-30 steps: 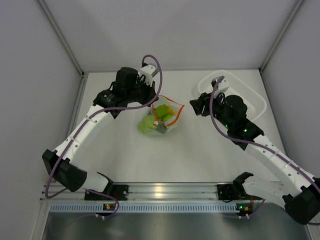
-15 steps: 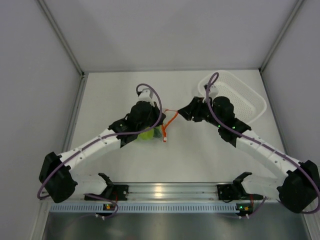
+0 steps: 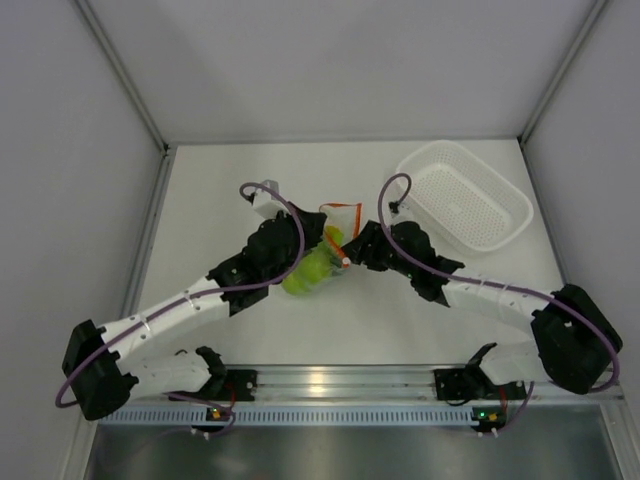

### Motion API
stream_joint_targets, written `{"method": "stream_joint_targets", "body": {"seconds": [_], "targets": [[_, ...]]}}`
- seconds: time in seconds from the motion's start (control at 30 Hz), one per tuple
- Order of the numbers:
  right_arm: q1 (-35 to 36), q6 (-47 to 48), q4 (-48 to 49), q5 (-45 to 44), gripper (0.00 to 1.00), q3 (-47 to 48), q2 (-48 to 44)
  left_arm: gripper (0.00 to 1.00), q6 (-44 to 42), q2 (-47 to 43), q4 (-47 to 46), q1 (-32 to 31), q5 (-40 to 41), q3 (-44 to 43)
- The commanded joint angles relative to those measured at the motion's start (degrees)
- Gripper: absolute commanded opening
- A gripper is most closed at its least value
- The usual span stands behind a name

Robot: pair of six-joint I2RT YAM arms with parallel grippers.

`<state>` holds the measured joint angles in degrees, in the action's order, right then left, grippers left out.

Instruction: Open the zip-top bag and remove the fake food

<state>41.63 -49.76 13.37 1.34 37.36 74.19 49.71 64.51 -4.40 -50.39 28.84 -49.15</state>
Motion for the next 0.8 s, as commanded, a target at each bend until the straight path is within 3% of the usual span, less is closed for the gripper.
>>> {"method": "stream_joint_targets", "body": {"seconds": [0.0,0.13,0.27,0.5,0.67,0.77], "targets": [[0.65,-1.66,5.00,-2.06,0.60,2.71,5.50,0.00,2.67,-1.23,-6.75,-0.23,1.84,1.06],[0.65,-1.57,2.11,-4.33,0.61,6.05,10.61,0.00,2.85,-1.23,-7.46,-0.32,1.92,1.69],[0.74,-1.04,1.31,-7.31,0.36,4.83,11.50,0.00,1.53,-0.53,-7.37,-0.32,2.36,1.60],[0.65,2.03,-1.75,-8.37,0.08,4.56,9.74,0.00,-0.76,2.19,-7.37,-0.32,1.66,1.07],[0.56,7.21,-9.66,-12.23,0.14,7.89,7.55,0.00,-3.74,5.27,-7.29,-0.32,-0.10,-0.16],[0.04,11.34,-14.84,-13.99,0.12,9.22,6.06,0.00,-3.66,7.11,-7.29,-0.32,-1.15,0.01]]}}
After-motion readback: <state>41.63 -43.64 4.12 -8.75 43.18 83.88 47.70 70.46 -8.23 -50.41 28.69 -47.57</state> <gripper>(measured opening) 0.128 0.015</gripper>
